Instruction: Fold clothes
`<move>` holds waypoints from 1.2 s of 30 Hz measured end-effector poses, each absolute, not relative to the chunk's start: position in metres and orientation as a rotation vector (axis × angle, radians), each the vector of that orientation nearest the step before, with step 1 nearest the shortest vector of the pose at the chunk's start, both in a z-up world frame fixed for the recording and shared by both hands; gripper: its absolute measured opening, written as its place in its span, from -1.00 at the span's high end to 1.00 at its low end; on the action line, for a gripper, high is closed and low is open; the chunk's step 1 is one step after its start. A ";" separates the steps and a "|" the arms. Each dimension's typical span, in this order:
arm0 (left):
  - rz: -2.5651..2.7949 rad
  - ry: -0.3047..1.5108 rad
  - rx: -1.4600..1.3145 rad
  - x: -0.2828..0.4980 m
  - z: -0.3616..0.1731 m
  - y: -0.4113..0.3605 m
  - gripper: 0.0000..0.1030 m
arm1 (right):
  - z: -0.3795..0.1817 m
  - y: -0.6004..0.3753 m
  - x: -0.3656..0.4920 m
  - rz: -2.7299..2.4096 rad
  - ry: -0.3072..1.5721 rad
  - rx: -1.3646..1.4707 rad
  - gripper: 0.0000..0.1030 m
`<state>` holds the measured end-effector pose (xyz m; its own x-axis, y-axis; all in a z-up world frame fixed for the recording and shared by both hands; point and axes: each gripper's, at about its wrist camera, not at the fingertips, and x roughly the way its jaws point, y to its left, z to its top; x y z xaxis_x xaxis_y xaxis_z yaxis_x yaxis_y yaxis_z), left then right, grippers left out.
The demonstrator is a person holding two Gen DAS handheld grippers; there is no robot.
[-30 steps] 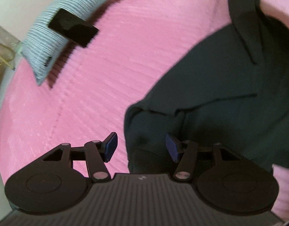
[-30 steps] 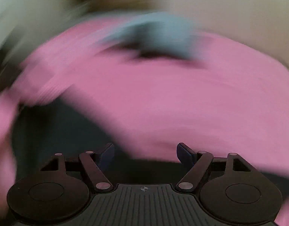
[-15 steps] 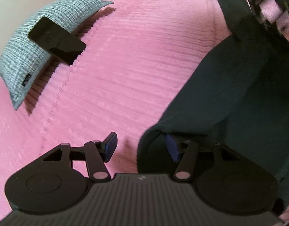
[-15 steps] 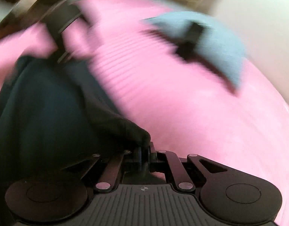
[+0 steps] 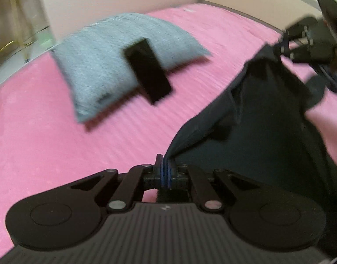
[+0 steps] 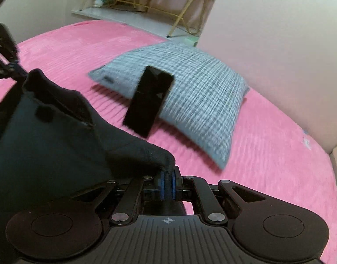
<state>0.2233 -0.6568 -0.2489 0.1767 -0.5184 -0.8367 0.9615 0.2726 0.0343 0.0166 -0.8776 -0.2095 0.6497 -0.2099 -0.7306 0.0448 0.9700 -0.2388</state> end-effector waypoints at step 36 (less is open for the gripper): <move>-0.870 1.325 0.310 0.027 -0.291 -0.447 0.95 | -0.276 -0.701 -0.243 -0.178 1.179 0.282 -0.33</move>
<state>0.0270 -0.4474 -0.2908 -0.0063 -0.3736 -0.9276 0.7029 0.6582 -0.2698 -0.2435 -0.7005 -0.2760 0.3733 0.0100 -0.9276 0.2832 0.9510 0.1242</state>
